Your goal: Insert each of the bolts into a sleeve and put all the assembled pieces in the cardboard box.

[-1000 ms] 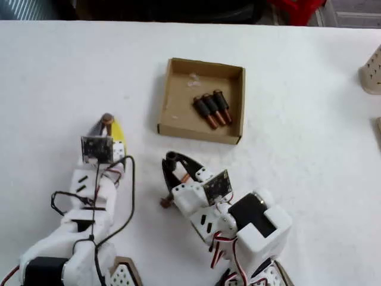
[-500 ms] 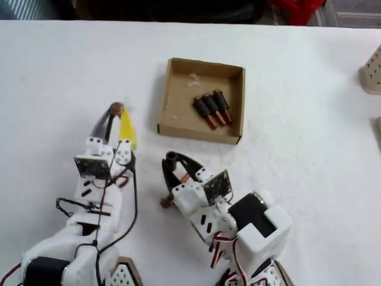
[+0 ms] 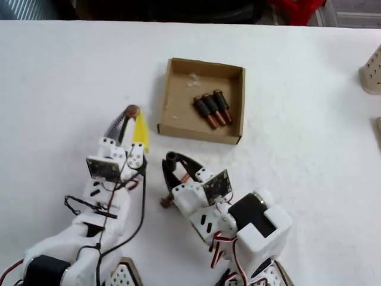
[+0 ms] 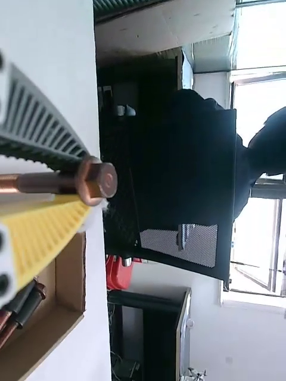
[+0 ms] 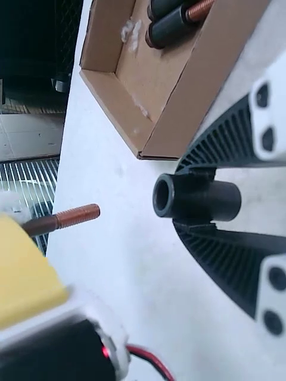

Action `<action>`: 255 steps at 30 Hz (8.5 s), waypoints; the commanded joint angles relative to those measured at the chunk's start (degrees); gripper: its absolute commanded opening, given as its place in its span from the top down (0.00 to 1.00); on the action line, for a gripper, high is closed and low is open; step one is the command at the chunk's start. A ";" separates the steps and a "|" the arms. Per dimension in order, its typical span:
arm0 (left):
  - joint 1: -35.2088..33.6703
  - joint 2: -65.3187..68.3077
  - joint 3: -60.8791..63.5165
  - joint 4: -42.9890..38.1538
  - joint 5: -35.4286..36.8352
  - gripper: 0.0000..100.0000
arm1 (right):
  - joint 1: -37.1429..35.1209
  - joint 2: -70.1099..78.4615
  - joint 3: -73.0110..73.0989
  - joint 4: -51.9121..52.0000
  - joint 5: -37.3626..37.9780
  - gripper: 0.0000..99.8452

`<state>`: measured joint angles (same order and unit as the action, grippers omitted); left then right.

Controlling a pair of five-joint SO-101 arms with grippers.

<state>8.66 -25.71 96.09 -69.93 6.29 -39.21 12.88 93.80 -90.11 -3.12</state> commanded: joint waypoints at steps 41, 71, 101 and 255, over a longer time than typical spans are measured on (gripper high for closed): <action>15.87 -56.13 -11.43 81.41 8.26 0.98 | -1.98 -0.13 -0.44 1.71 -0.18 0.98; 16.84 -56.13 -9.14 100.31 7.82 0.98 | -0.75 -0.22 -0.26 -1.45 3.87 0.98; 11.12 -56.22 -10.64 113.76 5.45 0.62 | 0.75 -0.31 -0.26 -1.71 3.87 0.98; -22.02 -78.37 0.97 133.63 -6.77 0.98 | 31.43 39.60 -176.44 191.87 11.34 0.84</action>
<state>-12.79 -103.52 97.05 63.96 0.04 -6.95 58.51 -85.45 98.81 7.78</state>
